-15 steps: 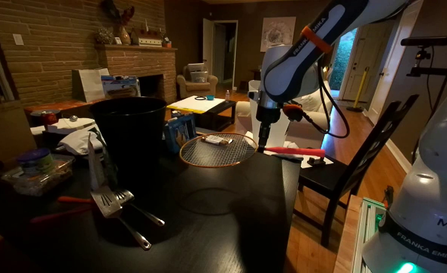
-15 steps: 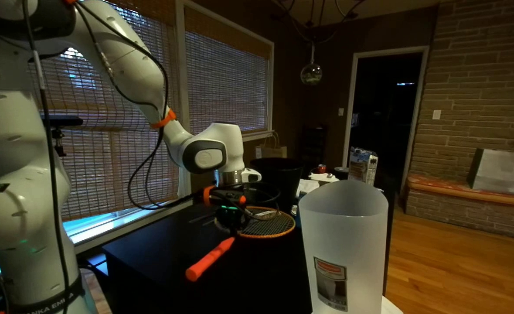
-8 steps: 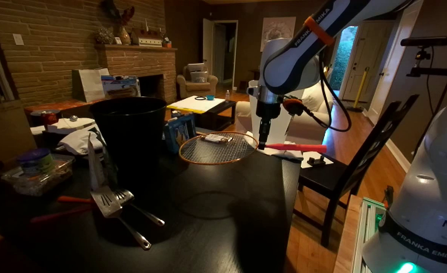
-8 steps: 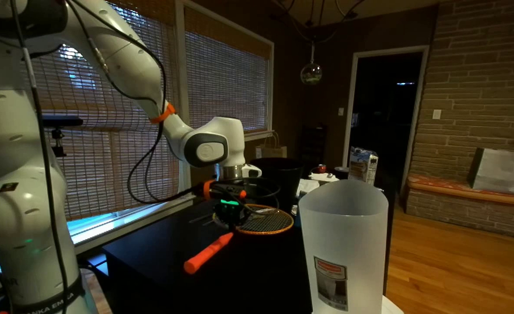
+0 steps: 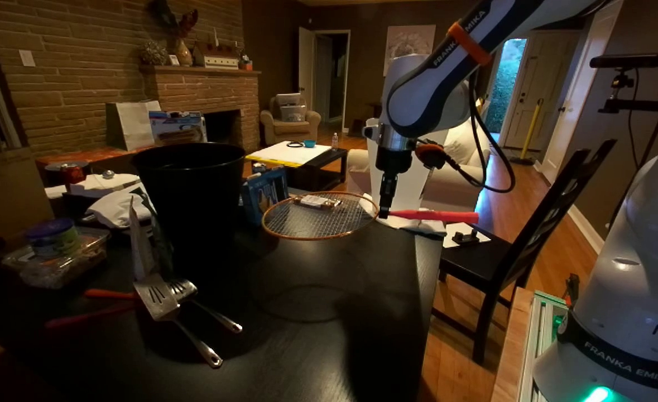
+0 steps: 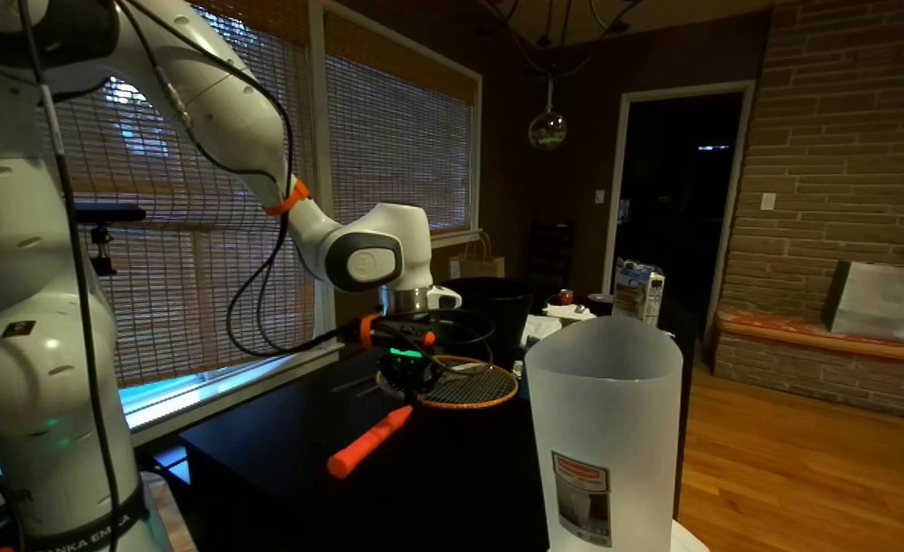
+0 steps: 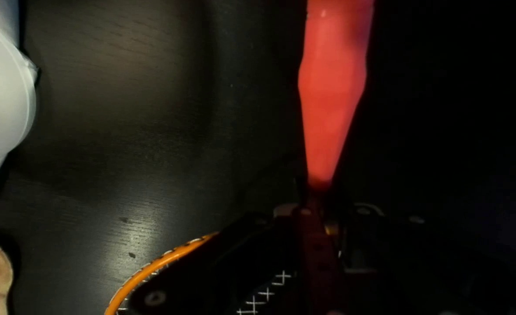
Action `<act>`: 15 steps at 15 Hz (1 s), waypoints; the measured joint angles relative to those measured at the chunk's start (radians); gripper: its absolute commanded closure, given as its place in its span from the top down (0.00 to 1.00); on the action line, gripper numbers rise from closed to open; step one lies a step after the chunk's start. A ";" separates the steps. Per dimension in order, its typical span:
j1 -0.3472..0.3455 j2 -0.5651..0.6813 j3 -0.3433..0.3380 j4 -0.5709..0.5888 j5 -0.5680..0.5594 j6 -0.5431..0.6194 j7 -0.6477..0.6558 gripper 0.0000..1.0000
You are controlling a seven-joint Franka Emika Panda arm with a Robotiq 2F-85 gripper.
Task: Pick up the racket and place the packet on the racket in the bin.
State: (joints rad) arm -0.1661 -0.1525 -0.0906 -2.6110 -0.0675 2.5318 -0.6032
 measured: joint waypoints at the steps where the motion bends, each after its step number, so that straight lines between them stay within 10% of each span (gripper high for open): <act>1: 0.007 -0.004 -0.007 0.007 0.000 0.000 -0.002 0.03; 15: 0.066 -0.072 -0.058 0.164 0.002 -0.169 -0.120 0.03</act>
State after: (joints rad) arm -0.1004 -0.2245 -0.1483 -2.4471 -0.0658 2.3624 -0.7236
